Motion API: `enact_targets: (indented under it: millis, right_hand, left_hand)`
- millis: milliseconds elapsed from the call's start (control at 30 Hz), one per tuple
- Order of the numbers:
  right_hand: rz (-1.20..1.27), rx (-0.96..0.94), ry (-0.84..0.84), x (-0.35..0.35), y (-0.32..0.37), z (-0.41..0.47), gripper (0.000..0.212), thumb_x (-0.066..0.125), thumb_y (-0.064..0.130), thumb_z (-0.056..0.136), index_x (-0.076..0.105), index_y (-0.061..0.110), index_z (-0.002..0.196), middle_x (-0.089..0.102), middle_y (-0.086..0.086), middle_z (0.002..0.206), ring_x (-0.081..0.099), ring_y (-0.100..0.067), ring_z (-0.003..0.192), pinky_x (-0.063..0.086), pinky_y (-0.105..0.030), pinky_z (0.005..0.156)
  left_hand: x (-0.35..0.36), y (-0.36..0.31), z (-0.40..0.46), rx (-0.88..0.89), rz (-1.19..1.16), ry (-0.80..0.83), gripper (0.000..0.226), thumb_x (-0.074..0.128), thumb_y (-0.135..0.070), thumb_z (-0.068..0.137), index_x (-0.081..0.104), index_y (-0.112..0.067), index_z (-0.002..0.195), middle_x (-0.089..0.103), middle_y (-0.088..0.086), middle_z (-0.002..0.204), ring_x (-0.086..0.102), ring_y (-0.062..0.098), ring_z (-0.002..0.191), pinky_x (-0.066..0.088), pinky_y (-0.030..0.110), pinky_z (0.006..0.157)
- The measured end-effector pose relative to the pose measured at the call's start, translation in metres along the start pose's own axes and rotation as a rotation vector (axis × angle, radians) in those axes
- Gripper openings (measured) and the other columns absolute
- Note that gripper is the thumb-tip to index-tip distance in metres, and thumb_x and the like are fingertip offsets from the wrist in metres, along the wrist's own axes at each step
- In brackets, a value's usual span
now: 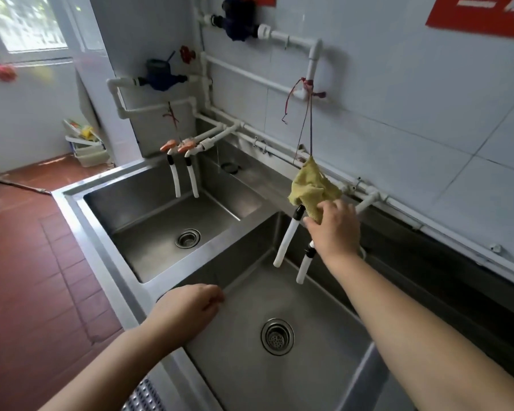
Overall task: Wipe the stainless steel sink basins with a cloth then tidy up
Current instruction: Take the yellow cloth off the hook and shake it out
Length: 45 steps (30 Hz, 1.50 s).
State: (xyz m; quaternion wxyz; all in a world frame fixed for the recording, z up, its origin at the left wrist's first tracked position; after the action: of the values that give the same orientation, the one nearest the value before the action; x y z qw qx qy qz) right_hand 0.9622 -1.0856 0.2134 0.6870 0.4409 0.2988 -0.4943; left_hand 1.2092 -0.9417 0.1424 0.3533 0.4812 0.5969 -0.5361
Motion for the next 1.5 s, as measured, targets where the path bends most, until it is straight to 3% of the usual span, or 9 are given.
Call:
enact_targets:
  millis: [167, 267, 400, 767, 867, 1000, 1167, 1300, 1500]
  right_hand:
    - [0.152, -0.036, -0.198, -0.022, 0.001, 0.008, 0.018, 0.066, 0.024, 0.086, 0.068, 0.006, 0.082, 0.065, -0.008, 0.082, 0.051, -0.025, 0.083, 0.044, -0.037, 0.070]
    - [0.304, -0.044, -0.241, -0.049, 0.005, 0.010, 0.018, 0.063, 0.025, 0.089, 0.065, 0.008, 0.083, 0.058, 0.001, 0.080, 0.048, -0.014, 0.080, 0.040, -0.024, 0.065]
    - [0.541, -0.025, -0.148, -0.084, 0.015, 0.002, 0.013, 0.056, 0.028, 0.093, 0.059, 0.018, 0.084, 0.055, 0.011, 0.081, 0.053, -0.002, 0.075, 0.038, -0.008, 0.062]
    - [0.730, 0.002, -0.037, -0.179, 0.070, -0.112, 0.018, 0.053, 0.026, 0.095, 0.066, 0.016, 0.090, 0.064, 0.007, 0.083, 0.057, 0.008, 0.076, 0.044, -0.006, 0.064]
    - [0.732, 0.113, -0.067, -0.192, 0.079, -0.147, 0.024, 0.055, 0.029, 0.094, 0.067, 0.019, 0.077, 0.062, 0.007, 0.066, 0.051, 0.004, 0.059, 0.042, -0.010, 0.055]
    - [0.720, 0.350, -0.104, -0.203, 0.067, -0.200, 0.029, 0.056, 0.036, 0.093, 0.069, 0.017, 0.074, 0.065, 0.000, 0.067, 0.055, -0.005, 0.064, 0.045, -0.023, 0.061]
    - [0.588, 0.570, -0.144, -0.222, 0.037, -0.270, 0.034, 0.055, 0.039, 0.093, 0.068, 0.011, 0.079, 0.066, -0.013, 0.075, 0.056, -0.013, 0.067, 0.043, -0.026, 0.058]
    - [0.504, 0.687, -0.155, -0.246, 0.016, -0.315, 0.046, 0.054, 0.037, 0.094, 0.062, -0.007, 0.083, 0.055, -0.009, 0.069, 0.048, -0.016, 0.064, 0.034, -0.029, 0.058]
    - [0.495, 0.956, -0.068, -0.281, -0.027, -0.392, 0.030, 0.055, 0.042, 0.090, 0.067, 0.015, 0.090, 0.065, 0.003, 0.090, 0.057, -0.010, 0.079, 0.042, -0.026, 0.064]
  left_hand:
    - [0.003, 0.001, 0.014, 0.020, 0.004, -0.001, 0.025, 0.046, -0.036, 0.090, 0.059, -0.040, 0.111, 0.064, -0.021, 0.110, 0.059, 0.004, 0.100, 0.042, 0.019, 0.075]
    - [-0.004, -0.006, 0.017, 0.061, -0.017, -0.024, 0.025, 0.046, -0.035, 0.090, 0.059, -0.040, 0.110, 0.064, -0.020, 0.108, 0.059, 0.003, 0.097, 0.036, 0.016, 0.069]
    - [-0.026, -0.026, 0.014, 0.130, -0.066, -0.113, 0.025, 0.046, -0.034, 0.090, 0.058, -0.038, 0.112, 0.063, -0.019, 0.111, 0.059, 0.005, 0.099, 0.042, 0.019, 0.075]
    - [-0.082, -0.088, -0.059, 0.337, -0.344, -0.347, 0.075, 0.066, -0.053, 0.076, 0.035, -0.030, 0.140, 0.046, -0.009, 0.137, 0.047, 0.011, 0.123, 0.044, 0.029, 0.096]
    - [-0.077, -0.094, -0.089, 0.420, -0.352, -0.276, 0.044, 0.065, -0.047, 0.078, 0.055, -0.032, 0.118, 0.056, -0.013, 0.117, 0.052, 0.010, 0.109, 0.050, 0.031, 0.090]
    - [-0.063, -0.082, -0.120, 0.317, -0.799, -0.032, 0.006, 0.063, -0.026, 0.086, 0.067, -0.023, 0.088, 0.069, -0.001, 0.083, 0.068, 0.015, 0.077, 0.059, 0.041, 0.072]
    - [-0.051, -0.093, -0.158, 0.374, -1.045, 0.241, 0.015, 0.067, -0.015, 0.085, 0.062, -0.028, 0.090, 0.069, 0.005, 0.092, 0.067, 0.012, 0.081, 0.056, 0.019, 0.064]
    - [-0.039, -0.114, -0.176, 0.392, -1.082, 0.341, 0.015, 0.062, -0.016, 0.089, 0.062, -0.019, 0.104, 0.066, 0.013, 0.095, 0.065, 0.023, 0.081, 0.056, 0.033, 0.067]
    - [-0.015, -0.172, -0.199, 0.400, -1.097, 0.391, 0.006, 0.056, -0.028, 0.093, 0.060, -0.026, 0.097, 0.065, 0.007, 0.097, 0.066, 0.024, 0.085, 0.055, 0.030, 0.062]
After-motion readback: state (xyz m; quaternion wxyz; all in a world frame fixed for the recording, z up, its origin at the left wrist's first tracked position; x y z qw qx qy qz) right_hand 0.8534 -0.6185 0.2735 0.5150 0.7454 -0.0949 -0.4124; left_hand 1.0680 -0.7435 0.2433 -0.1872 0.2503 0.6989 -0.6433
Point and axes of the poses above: each hand's wrist, its own z-axis towards the middle knuckle, its own x-axis out of the palm, y = z × x, the point moved 6 cm from there along z, towards the middle knuckle
